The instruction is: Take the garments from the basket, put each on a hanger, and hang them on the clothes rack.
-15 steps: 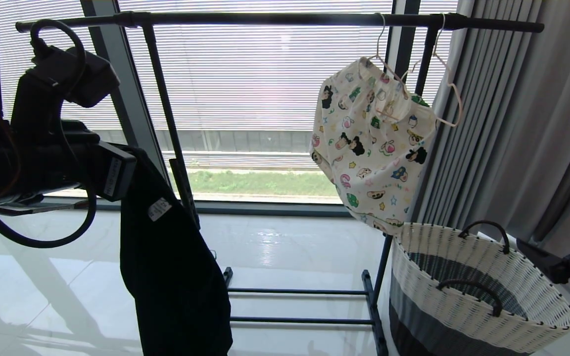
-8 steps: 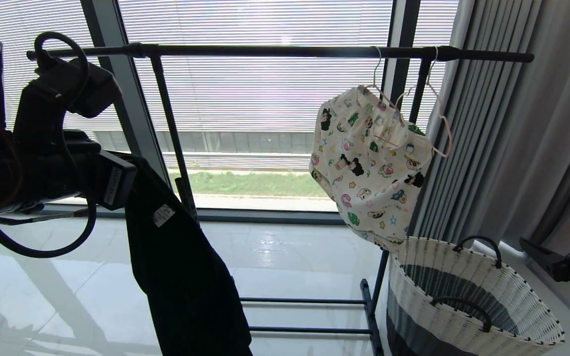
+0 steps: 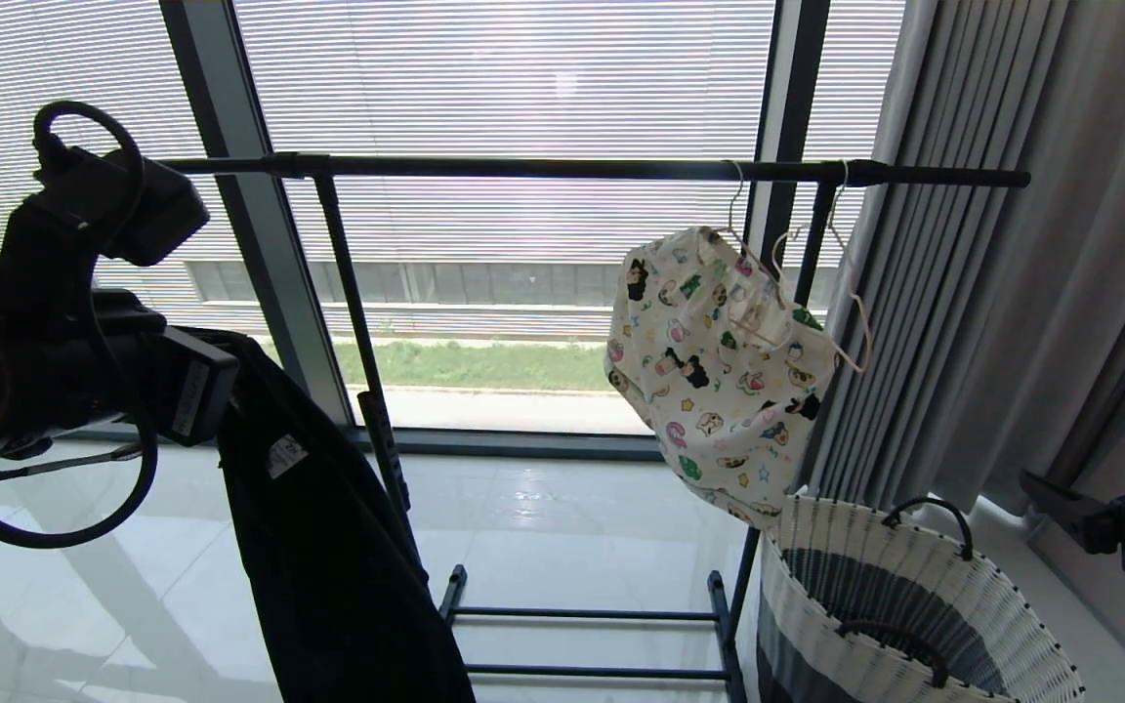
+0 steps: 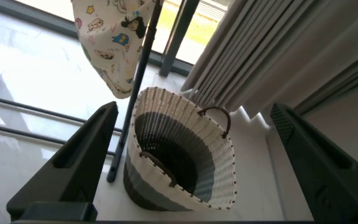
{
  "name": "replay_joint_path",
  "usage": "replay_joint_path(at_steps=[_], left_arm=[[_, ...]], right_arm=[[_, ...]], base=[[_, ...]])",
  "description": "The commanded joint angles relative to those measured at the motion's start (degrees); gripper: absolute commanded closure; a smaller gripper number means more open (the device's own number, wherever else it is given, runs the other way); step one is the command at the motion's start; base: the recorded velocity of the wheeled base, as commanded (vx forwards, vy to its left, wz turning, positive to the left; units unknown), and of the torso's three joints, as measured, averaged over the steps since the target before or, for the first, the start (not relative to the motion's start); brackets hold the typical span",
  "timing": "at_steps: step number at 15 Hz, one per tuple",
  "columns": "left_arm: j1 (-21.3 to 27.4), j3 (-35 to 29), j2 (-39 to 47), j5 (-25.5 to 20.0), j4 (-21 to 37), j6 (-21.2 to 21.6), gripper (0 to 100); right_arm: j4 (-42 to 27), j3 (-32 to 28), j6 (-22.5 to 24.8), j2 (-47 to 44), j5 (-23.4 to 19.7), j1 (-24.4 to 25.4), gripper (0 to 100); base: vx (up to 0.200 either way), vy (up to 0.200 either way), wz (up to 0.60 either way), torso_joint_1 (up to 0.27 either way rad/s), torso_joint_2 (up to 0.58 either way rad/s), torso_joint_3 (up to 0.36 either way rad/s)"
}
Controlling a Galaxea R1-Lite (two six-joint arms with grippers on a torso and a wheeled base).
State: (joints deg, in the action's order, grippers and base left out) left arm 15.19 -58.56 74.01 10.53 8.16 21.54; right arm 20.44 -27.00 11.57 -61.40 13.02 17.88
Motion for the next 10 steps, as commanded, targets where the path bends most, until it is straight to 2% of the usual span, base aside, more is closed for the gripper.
replay_joint_path(at_steps=[1,6,8,10], left_arm=[[-0.9,2.5,-2.4,0.9,0.0,0.0,100],[-1.0,5.8,-4.8,3.4,0.0,0.3,100],[-1.0,4.7,-4.7,7.0,0.0,0.3,100],[-1.1,4.8,-5.0,9.6,0.0,0.3,100]], right_arm=[[0.0,0.0,-1.0,-1.3,0.0,0.0,0],[0.7,2.5,-4.4,-1.1,-0.1,1.3,0],[3.3,4.9,-5.7,-1.2,-0.1,1.5,0],[4.3,4.5,-7.4,-2.9,0.0,1.5,0]], base=[[0.0,0.0,0.0,0.232,-0.52,-0.29],[0.0,0.0,0.0,0.245,-0.54,-0.292],[0.0,0.0,0.0,0.239,-0.51,-0.271],[0.0,0.0,0.0,0.09,-0.19,-0.112]])
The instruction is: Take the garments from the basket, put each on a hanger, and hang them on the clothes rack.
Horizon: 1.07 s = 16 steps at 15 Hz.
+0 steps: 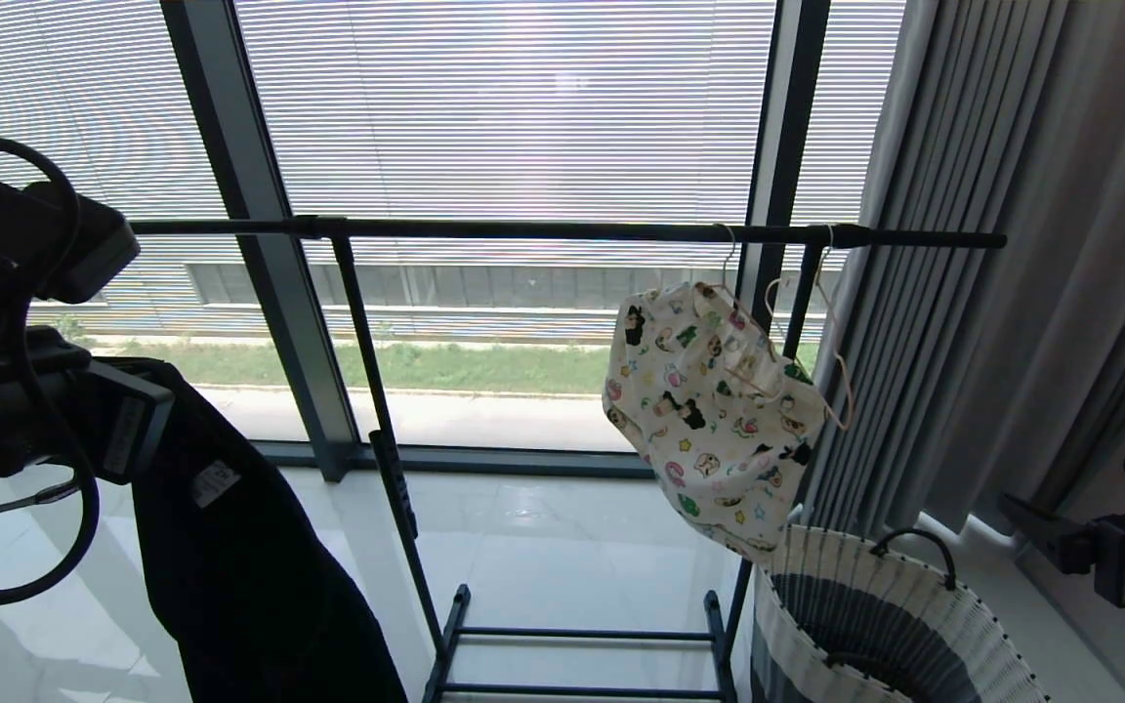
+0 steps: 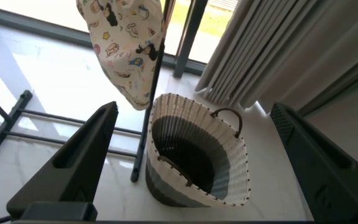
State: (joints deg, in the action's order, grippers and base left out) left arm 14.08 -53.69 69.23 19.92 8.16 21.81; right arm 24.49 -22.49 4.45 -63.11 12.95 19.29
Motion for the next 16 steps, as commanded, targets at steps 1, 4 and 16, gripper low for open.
replay_joint_path(at_steps=[1,4,16], left_arm=[[0.0,-0.3,-0.3,0.3,0.0,0.0,100],[0.0,-0.2,-0.3,0.1,-0.2,-0.5,100],[-1.4,-0.5,-1.3,-0.2,-2.4,-0.2,100]], right_arm=[[0.6,-0.7,-1.1,-1.9,0.1,0.1,0],[1.3,-2.0,-2.1,-3.2,-0.1,0.1,0],[3.5,-7.2,-6.5,-5.7,-3.1,-6.1,0]], base=[[0.0,0.0,0.0,0.046,-0.08,-0.036],[0.0,0.0,0.0,0.0,0.0,0.0],[0.0,0.0,0.0,0.0,0.0,0.0]])
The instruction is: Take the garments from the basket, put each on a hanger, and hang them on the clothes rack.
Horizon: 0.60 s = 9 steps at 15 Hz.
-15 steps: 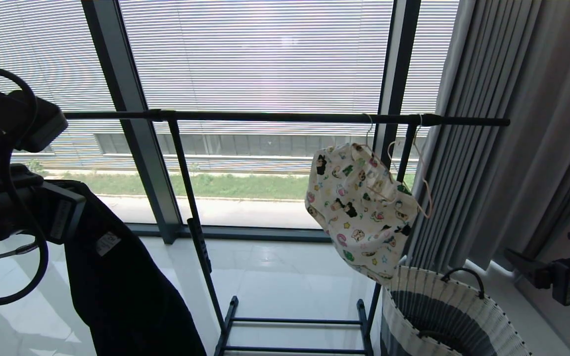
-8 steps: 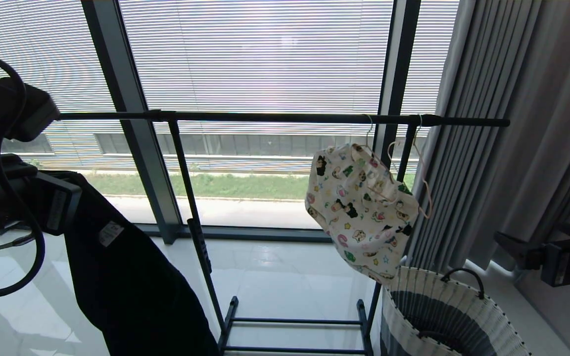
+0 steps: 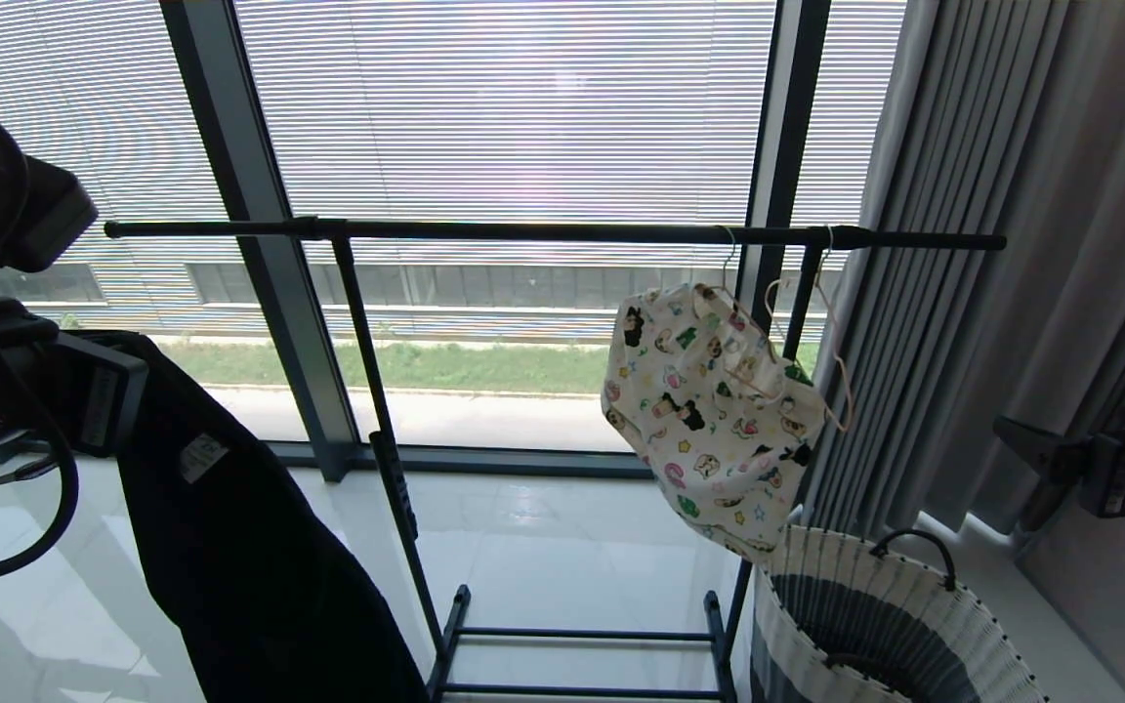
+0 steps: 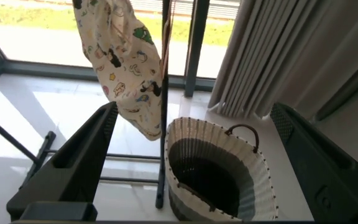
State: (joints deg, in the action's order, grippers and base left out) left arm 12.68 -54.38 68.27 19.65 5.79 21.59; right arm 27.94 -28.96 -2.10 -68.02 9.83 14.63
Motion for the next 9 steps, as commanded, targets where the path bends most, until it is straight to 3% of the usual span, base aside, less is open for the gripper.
replay_joint_path(at_steps=[1,9], left_arm=[[0.0,0.6,-0.8,0.0,0.0,0.1,100],[0.0,2.4,-1.9,-0.1,0.0,-0.1,100]], right_arm=[[-0.1,-0.8,0.3,-0.7,0.0,-1.4,0],[-0.1,-4.4,4.4,-5.5,0.1,-1.5,0]], base=[[0.2,0.0,0.0,-0.002,0.0,0.007],[0.2,0.0,0.0,0.001,0.0,0.002]])
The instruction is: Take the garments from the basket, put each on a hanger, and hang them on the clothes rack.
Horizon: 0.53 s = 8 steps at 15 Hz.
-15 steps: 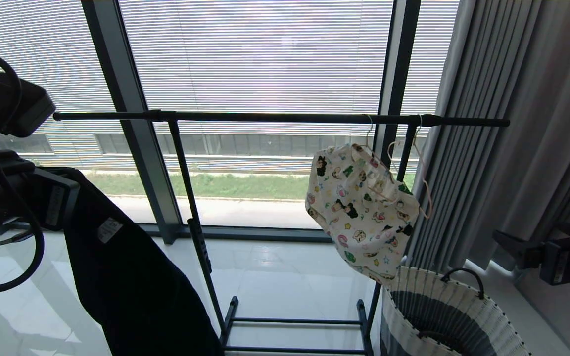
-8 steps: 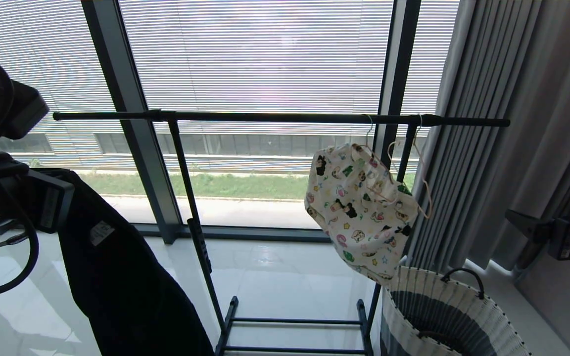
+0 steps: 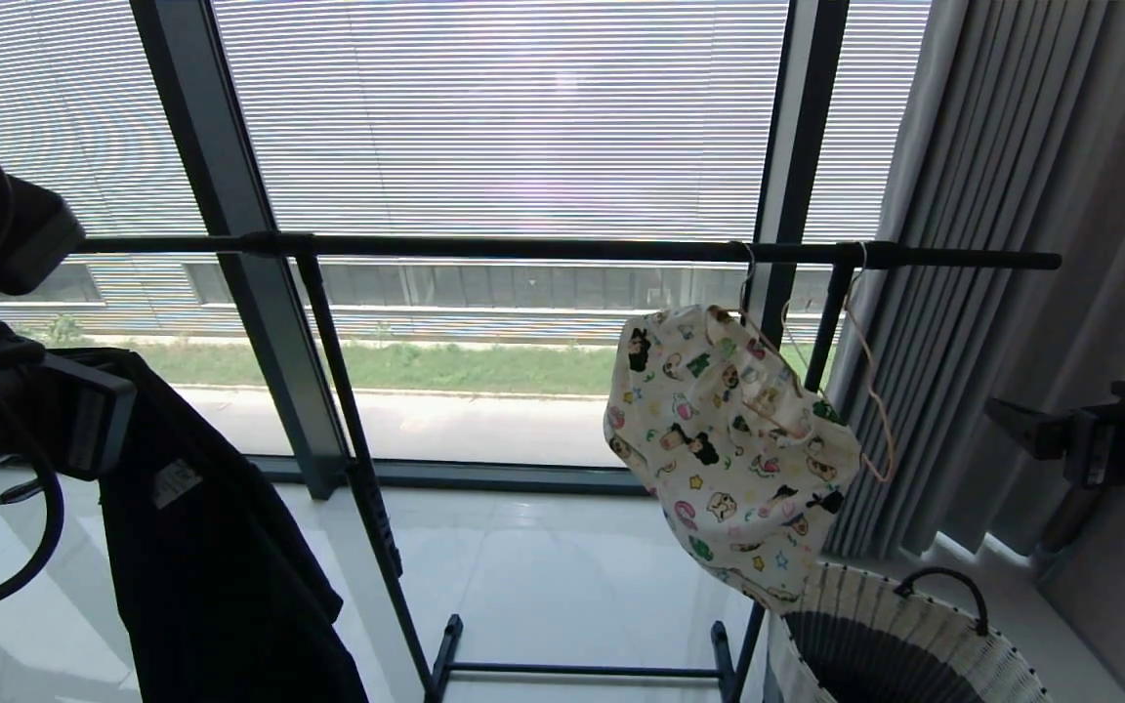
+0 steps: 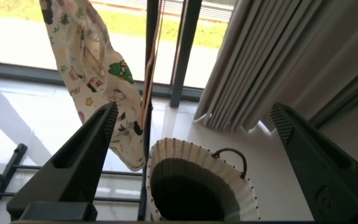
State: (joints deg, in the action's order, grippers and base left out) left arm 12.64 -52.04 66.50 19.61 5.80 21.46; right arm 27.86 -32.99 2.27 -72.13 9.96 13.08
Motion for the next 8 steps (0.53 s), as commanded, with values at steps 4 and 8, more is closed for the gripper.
replay_joint_path(at_steps=[4,8], left_arm=[[-0.1,0.0,-0.2,-0.3,0.0,0.2,100],[-1.5,0.9,0.2,-0.3,0.0,0.3,100]], right_arm=[[0.0,-1.6,0.5,-4.3,0.1,-1.0,0],[0.1,-1.7,1.0,-8.2,0.1,-1.8,0]], base=[[0.2,0.0,0.0,0.005,-0.01,0.001],[0.15,0.0,0.0,0.001,0.0,0.001]])
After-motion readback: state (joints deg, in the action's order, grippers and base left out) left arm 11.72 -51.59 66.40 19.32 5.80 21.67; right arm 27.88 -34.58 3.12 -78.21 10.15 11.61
